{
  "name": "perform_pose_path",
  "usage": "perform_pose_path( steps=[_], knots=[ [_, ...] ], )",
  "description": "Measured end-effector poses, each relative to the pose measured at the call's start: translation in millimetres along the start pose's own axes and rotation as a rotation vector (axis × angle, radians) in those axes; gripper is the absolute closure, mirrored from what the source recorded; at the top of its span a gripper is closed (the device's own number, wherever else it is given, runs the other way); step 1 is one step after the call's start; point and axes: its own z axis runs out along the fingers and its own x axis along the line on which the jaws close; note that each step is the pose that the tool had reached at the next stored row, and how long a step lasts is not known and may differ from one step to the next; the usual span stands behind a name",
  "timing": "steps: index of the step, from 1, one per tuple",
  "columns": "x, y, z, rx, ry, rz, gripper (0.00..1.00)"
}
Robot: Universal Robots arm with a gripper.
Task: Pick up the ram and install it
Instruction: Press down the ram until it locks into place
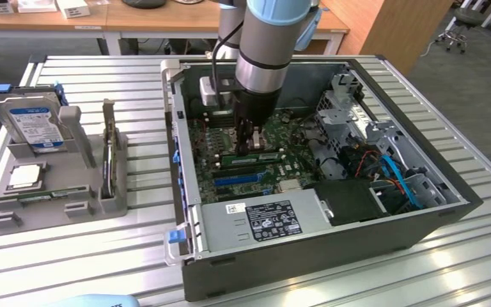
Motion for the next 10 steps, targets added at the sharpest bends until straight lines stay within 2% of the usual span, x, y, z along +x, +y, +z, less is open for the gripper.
perform_pose_path(
  steps=[10],
  knots=[
    [0.1, -0.1, 2.8, -0.0001, 0.0003, 0.0, 0.9]
  ],
)
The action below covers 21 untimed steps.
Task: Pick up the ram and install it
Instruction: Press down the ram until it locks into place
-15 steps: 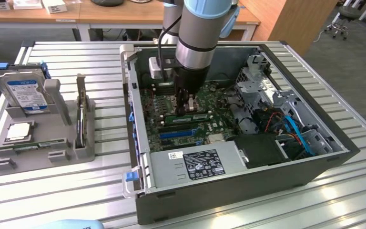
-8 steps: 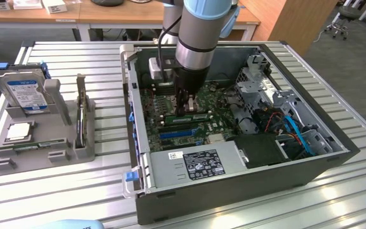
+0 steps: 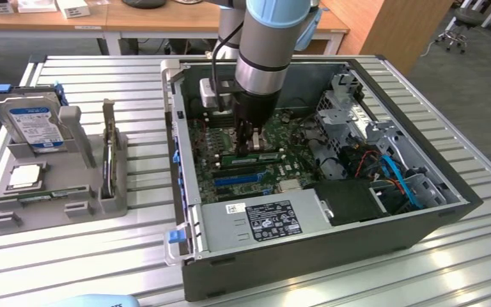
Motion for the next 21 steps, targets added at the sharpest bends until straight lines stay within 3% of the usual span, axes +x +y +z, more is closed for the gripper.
perform_pose_path(
  steps=[21],
  knots=[
    [-0.5, -0.1, 5.1, 0.0, 0.0002, 0.0, 0.9]
  ],
)
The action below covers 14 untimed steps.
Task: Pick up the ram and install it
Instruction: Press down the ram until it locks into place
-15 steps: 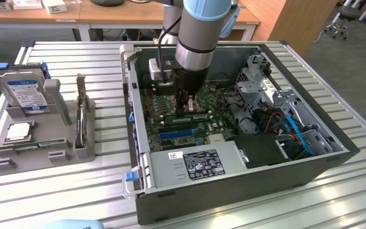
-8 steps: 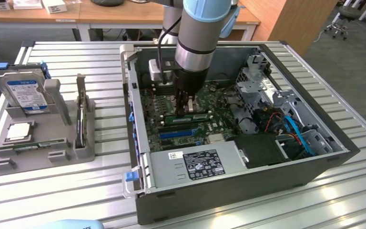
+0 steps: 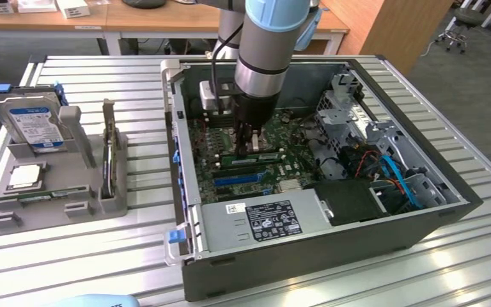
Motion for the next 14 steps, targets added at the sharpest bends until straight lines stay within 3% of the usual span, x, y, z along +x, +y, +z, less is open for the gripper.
perform_pose_path(
  steps=[14],
  knots=[
    [0.1, 0.0, 3.3, -0.0001, 0.0, 0.0, 0.9]
  ],
)
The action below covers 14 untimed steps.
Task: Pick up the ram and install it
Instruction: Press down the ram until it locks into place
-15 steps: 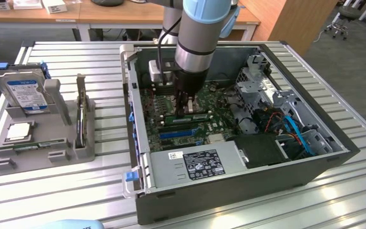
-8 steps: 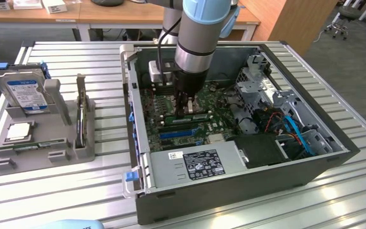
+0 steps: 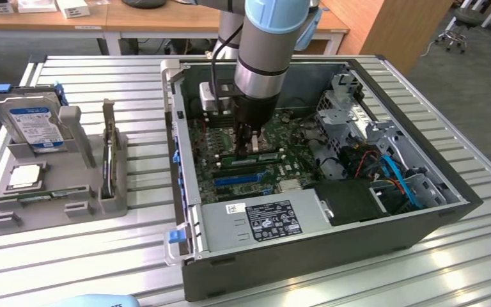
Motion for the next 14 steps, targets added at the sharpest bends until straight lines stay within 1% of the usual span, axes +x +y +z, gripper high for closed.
perform_pose_path(
  steps=[14],
  knots=[
    [0.0, -0.1, 0.8, 0.0001, -0.0001, 0.0, 0.9]
  ],
)
